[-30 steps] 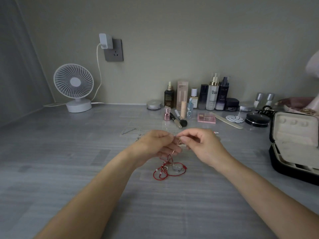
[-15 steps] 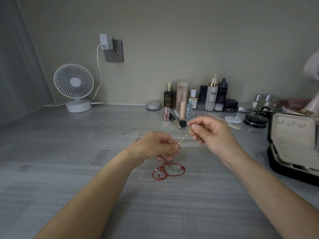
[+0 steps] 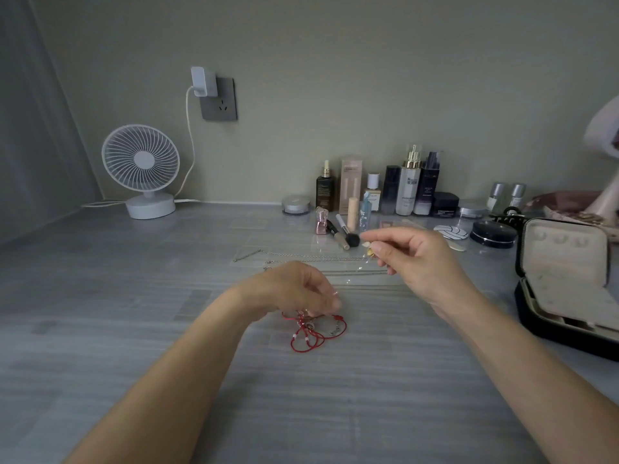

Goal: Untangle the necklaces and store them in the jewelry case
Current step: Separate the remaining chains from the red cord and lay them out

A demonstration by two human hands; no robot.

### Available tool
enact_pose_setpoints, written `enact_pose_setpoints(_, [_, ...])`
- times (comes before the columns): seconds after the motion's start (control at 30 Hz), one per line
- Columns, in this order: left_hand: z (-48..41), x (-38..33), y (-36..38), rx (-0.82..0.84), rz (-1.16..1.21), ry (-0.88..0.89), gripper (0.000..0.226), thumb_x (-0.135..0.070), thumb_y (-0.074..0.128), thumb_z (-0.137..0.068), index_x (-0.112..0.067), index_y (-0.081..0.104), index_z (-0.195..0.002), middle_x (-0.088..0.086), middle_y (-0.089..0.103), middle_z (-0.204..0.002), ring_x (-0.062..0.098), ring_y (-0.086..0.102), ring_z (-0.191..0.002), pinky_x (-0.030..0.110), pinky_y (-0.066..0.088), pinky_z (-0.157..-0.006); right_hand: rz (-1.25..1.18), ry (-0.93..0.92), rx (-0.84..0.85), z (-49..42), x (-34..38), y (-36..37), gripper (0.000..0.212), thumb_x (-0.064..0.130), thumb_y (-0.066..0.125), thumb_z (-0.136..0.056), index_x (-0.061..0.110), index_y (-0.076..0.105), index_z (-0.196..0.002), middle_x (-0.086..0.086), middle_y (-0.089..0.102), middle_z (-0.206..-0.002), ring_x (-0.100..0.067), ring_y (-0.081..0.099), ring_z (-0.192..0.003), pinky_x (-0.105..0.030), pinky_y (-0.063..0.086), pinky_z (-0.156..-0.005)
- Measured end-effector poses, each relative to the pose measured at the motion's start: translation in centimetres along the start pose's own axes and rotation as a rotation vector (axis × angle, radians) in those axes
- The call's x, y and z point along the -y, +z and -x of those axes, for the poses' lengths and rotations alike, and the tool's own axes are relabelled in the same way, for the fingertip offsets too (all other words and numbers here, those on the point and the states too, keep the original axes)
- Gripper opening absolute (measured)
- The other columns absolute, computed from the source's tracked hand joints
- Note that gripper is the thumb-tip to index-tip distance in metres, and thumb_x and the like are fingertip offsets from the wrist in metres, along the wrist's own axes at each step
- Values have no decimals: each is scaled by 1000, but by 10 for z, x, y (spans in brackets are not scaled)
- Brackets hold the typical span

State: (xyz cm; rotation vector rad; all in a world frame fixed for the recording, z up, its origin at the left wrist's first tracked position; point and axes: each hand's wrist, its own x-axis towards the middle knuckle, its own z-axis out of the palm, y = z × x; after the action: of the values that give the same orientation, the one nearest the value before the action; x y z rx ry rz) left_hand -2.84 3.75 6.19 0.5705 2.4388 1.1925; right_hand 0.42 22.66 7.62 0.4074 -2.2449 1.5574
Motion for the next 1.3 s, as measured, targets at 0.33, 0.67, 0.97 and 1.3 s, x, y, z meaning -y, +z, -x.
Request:
enact_pose_setpoints(0.33, [-7, -6, 19, -142, 377, 270, 12, -9, 57, -88, -13, 67, -82, -6, 71, -71, 4, 65, -66, 13, 49, -69, 46, -46, 54, 1, -10, 8, 24, 4, 67, -79, 27, 66, -74, 9, 63, -61, 0, 56, -57, -13, 47, -59])
enact_pose_setpoints(0.67, [-3, -11, 14, -80, 552, 211, 29, -11, 39, -95, -12, 50, -67, 4, 67, -64, 15, 57, -57, 22, 50, -64, -246, 128, -18, 1, -2, 6, 14, 7, 48, -93, 16, 54, -83, 0, 69, -73, -8, 66, -64, -18, 50, -56])
enact_pose_setpoints(0.97, [-7, -2, 5, -149, 599, 183, 32, -17, 46, -94, -14, 47, -62, 2, 62, -59, 15, 49, -54, 23, 44, -59, -747, 304, -99, -4, -1, -4, 20, 5, 38, -96, 10, 50, -81, -1, 53, -57, -14, 61, -54, -27, 56, -61])
enact_pose_setpoints(1.3, [-11, 5, 4, -131, 512, 105, 32, -24, 54, -91, -16, 50, -61, 4, 71, -79, 14, 62, -63, 24, 50, -65, -859, 286, -206, -5, 1, -16, 23, 8, 40, -96, 16, 51, -77, 0, 54, -58, -8, 37, -40, -21, 42, -42])
